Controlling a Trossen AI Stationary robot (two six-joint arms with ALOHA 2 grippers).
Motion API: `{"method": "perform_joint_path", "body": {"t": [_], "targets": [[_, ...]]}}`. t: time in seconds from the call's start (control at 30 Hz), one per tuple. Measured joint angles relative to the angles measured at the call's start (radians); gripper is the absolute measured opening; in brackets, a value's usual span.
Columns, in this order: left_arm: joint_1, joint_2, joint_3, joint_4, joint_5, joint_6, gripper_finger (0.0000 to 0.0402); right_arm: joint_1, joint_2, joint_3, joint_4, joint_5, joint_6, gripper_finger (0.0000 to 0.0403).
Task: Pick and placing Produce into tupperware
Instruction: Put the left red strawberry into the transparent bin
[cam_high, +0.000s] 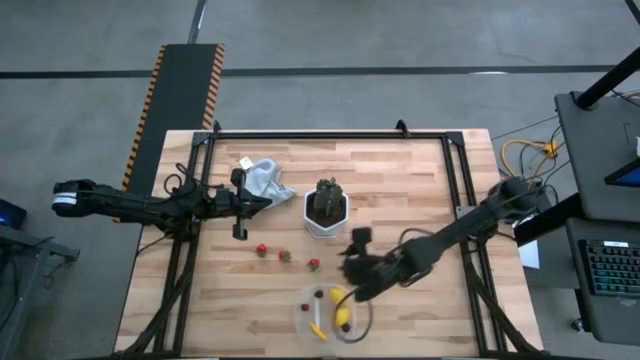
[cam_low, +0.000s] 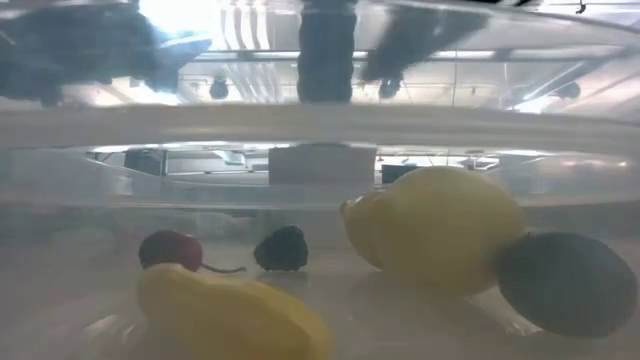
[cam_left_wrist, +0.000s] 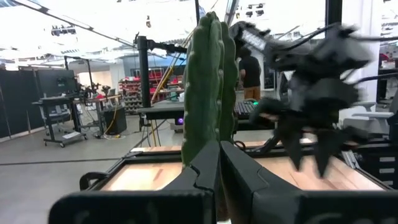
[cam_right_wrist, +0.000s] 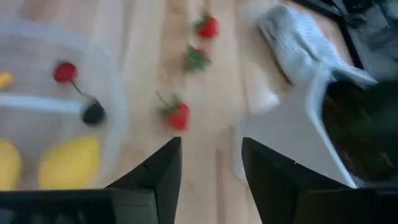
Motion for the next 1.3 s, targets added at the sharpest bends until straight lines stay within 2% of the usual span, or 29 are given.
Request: {"method": "perform_joint_path", "body": {"t": [0.13,0.33,0.4,0.53,0.7,0.8,1.03,1.17,1.3], "targets": [[0.0,-0.003,0.002,0.006,0.0,0.0,0.0,0.001,-0.203,-0.231,0.136,-0.027,-0.009,0.0154],[0.0,-0.001,0.013,0.01,0.0,0.0,0.0,0.004,-0.515,-0.558,0.513,-0.271,-0.121,0.0152],[0.0,0.0,0.013,0.009,0.0,0.0,0.0,0.004,-0.6,-0.662,0.668,-0.313,-0.153,0.0151],[0.0,-0.002,0.013,0.009,0.0,0.001,0.0,0.001,-0.713,-0.863,0.949,-0.324,-0.203,0.015],[0.0,-0.001,0.016,0.019,0.001,0.001,0.0,-0.037,-0.742,-1.053,1.26,-0.322,-0.226,0.0148],[0.0,0.001,0.015,0.038,0.001,0.001,0.0,-0.072,-0.733,-1.105,1.37,-0.313,-0.229,0.0149],[-0.005,0.006,0.07,-0.001,0.002,0.015,0.0,-0.126,-0.734,-1.078,1.379,-0.312,-0.345,0.0147],[-0.043,0.031,0.171,-0.249,-0.023,0.066,0.0,-0.152,-0.733,-1.038,1.356,-0.308,-0.405,0.0143],[-0.082,0.072,0.304,-0.625,-0.185,0.085,0.0,-0.187,-0.733,-1.01,1.269,-0.242,-0.405,0.0139]]}}
